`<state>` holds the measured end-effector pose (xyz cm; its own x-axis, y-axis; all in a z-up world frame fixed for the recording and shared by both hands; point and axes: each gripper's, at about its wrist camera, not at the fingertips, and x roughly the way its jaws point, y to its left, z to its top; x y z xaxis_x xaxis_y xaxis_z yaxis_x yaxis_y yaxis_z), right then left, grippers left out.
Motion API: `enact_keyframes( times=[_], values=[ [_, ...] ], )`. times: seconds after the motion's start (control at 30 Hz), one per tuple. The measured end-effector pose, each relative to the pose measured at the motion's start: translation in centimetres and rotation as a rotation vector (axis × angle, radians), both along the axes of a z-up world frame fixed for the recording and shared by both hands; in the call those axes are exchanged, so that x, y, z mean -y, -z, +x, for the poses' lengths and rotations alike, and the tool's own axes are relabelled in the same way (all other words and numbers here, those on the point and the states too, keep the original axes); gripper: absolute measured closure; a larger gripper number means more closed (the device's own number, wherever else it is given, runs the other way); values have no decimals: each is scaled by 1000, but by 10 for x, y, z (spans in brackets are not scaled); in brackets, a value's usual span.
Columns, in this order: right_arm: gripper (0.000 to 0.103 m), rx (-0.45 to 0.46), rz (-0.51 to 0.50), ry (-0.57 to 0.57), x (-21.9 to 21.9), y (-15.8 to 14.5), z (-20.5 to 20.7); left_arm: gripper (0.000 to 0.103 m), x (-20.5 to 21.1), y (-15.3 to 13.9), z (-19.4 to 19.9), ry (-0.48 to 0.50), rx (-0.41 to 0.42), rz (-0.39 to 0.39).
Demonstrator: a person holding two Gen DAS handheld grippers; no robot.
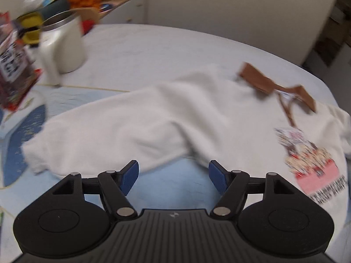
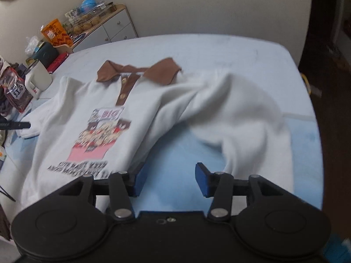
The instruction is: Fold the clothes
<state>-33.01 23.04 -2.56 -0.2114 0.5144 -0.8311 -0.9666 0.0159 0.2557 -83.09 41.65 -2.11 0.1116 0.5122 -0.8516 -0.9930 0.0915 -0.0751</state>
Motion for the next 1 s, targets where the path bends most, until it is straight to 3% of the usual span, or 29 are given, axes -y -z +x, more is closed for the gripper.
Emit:
enact_keyframes(
  times=[0.23,0.3,0.43,0.5,0.53,0.63,0.73,0.87,1.0],
  values=[
    [0,-12,-47,115,36,1,-30,27,-57,16,-81,-230,-186,-36],
    [0,-8,-51,145,43,-1,-34,27,-63,30,-97,-263,-198,-69],
    [0,0,-61,195,54,-2,-44,27,-65,47,-99,-236,-177,-86],
    [0,-3,-64,208,56,-2,-50,43,-63,52,-98,-211,-168,-75],
    [0,-5,-65,215,57,-2,-53,68,-62,52,-97,-193,-163,-62],
    [0,-8,-74,231,56,0,-62,86,-57,52,-97,-138,-150,-24],
    [0,0,-82,236,54,0,-70,90,-61,43,-109,-120,-185,21],
    [0,7,-84,239,51,0,-75,90,-77,22,-151,-209,-256,65],
    [0,-15,-90,238,46,5,-74,90,-86,20,-172,-203,-252,36]
  ],
)
